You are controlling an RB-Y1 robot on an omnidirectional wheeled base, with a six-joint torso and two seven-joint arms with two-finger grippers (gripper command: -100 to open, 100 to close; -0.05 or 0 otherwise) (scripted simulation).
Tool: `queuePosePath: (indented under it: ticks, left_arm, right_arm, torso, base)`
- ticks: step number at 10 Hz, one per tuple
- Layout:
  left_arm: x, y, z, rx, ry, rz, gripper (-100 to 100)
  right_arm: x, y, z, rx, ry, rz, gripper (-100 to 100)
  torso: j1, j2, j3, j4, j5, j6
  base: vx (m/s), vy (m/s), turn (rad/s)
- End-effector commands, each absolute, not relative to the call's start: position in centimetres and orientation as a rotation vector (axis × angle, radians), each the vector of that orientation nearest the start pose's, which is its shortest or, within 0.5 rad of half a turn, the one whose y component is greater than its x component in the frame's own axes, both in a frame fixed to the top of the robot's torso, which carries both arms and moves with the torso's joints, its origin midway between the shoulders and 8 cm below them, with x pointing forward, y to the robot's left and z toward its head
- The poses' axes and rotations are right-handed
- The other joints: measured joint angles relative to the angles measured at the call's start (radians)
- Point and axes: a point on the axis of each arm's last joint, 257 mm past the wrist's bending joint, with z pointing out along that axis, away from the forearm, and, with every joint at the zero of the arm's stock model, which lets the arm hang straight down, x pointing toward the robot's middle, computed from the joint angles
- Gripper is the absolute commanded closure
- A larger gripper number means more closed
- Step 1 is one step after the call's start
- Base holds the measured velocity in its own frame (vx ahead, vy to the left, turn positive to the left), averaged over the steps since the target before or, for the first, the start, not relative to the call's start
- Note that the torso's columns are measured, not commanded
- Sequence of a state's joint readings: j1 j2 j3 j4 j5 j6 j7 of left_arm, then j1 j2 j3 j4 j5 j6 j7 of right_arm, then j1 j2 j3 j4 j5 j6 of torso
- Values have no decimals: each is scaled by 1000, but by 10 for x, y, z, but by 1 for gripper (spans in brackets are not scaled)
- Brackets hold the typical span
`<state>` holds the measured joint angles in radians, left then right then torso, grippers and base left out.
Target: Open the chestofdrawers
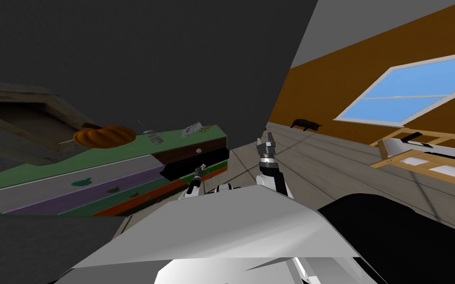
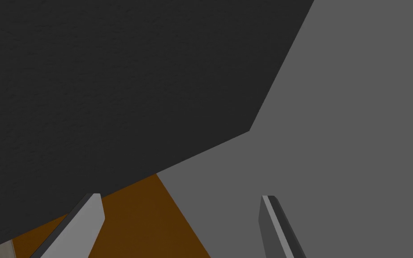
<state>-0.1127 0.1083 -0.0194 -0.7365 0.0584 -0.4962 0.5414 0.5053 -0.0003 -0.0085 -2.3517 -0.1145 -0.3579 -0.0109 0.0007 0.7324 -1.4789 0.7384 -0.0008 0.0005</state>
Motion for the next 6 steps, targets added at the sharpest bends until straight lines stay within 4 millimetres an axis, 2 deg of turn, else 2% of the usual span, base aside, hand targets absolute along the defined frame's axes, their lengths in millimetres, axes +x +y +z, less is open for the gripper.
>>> queuePosePath:
  ticks: [1, 6]
  left_arm:
    - [482, 259, -441, -1754, 1073, -1386, 100]
    - [482, 253, -442, -1751, 1085, -1392, 100]
  right_arm:
    - [350, -294, 27, 790, 593, 1365, 0]
    - [350, -294, 27, 790, 593, 1364, 0]
  torso:
    - [-1, 3, 1, -2, 1, 0]
    - [-1, 3, 1, -3, 2, 0]
  base:
    - [-179, -52, 26]
    - [-160, -49, 24]
